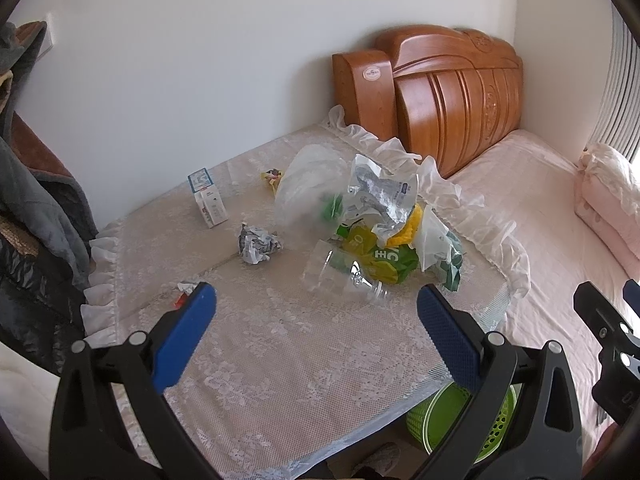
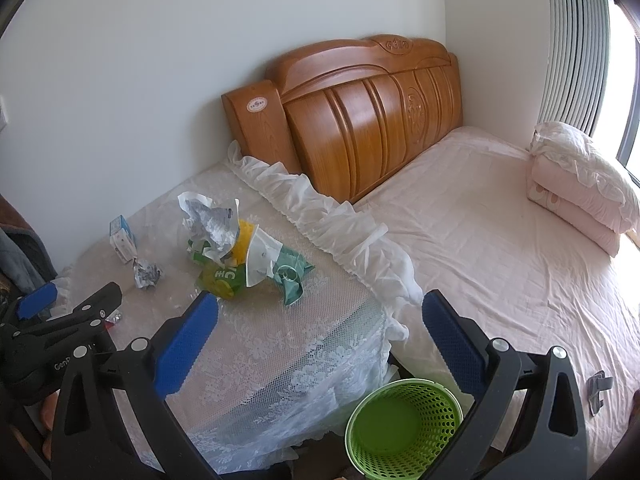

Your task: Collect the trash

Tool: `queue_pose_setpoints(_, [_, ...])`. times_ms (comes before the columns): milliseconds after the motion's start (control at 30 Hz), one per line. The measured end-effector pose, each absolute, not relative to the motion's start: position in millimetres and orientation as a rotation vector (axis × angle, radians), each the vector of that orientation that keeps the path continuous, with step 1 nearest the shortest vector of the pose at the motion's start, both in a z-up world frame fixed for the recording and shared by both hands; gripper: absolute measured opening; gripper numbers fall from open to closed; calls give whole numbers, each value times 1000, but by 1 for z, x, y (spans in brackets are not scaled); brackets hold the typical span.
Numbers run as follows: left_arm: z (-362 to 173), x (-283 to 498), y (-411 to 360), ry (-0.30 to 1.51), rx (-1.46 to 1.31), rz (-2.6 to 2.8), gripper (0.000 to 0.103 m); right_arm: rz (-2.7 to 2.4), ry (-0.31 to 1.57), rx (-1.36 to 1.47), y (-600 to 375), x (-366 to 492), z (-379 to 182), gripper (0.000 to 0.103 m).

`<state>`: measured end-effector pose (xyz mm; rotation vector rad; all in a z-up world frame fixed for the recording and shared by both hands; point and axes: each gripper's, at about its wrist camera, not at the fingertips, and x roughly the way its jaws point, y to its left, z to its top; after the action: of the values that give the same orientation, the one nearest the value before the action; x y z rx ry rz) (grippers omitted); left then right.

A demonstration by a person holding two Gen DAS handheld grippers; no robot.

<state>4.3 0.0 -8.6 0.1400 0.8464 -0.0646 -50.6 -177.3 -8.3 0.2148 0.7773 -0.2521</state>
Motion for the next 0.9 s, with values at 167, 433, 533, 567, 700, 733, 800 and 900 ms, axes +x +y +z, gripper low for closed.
queue_pose_setpoints(167, [-9,4,-1,847,141,-65,97,-253,779,216,-178,-50,-6,101])
queue_pose_setpoints(433, [-8,4,-1,846,141,-66,97,-252,782,214,-177,-49,-7,101])
queue_pose_setpoints(533, [-8,4,0,846,142,-66,97,-251,784,214,-178,-50,-8,101])
queue_pose_setpoints(567, [-8,4,0,846,142,-66,97,-252,785,214,-178,-49,-7,101])
queue_pose_setpoints(700, [-8,4,0,847,141,-66,97,-251,785,214,-178,-49,-7,101])
queue_pose_setpoints(733, [-8,4,-1,848,141,-66,97,-251,786,214,-178,-50,-8,101])
queue_pose_setpoints(800, [-8,4,-1,847,142,-66,97,-251,786,213,-178,-49,-7,101])
queue_pose_setpoints(900, [-8,4,0,848,141,-67,97,-251,786,214,-178,-50,-8,101])
